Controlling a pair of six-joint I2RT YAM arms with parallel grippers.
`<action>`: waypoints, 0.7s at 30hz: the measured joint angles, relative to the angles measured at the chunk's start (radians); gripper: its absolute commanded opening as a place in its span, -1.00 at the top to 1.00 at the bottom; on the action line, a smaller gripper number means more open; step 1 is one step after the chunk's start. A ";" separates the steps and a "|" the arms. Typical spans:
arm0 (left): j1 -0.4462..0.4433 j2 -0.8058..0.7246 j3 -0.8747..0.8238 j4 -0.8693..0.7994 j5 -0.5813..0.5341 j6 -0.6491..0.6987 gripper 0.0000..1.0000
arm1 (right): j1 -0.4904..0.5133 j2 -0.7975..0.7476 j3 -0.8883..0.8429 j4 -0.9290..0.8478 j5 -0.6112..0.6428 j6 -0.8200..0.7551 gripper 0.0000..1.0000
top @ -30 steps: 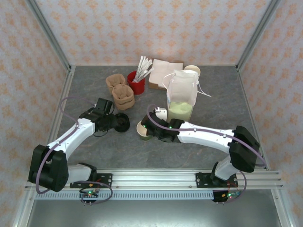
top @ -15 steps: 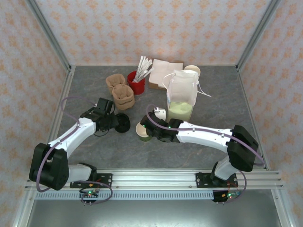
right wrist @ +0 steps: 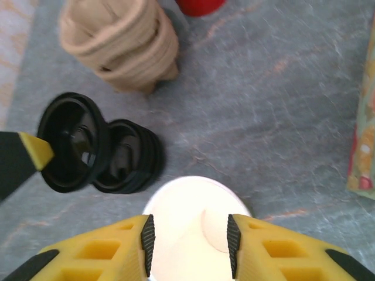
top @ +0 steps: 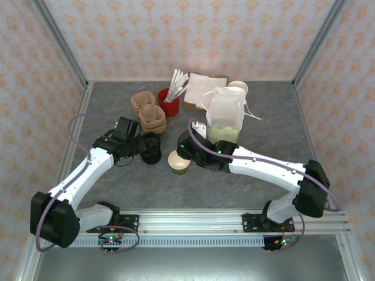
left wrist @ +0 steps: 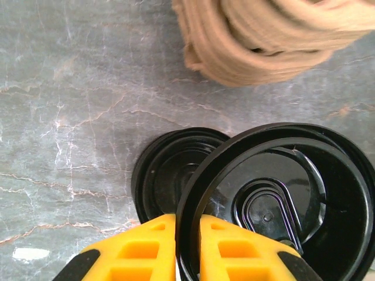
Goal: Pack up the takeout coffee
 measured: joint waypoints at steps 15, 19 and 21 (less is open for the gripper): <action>-0.223 -0.122 0.193 -0.208 -0.055 0.000 0.71 | -0.013 -0.014 0.156 -0.016 -0.076 -0.097 0.07; -0.252 -0.119 0.196 -0.214 -0.051 0.000 0.71 | -0.013 -0.014 0.162 -0.028 -0.077 -0.119 0.05; -0.264 -0.117 0.196 -0.214 -0.051 -0.003 0.71 | -0.013 -0.012 0.163 -0.036 -0.077 -0.127 0.05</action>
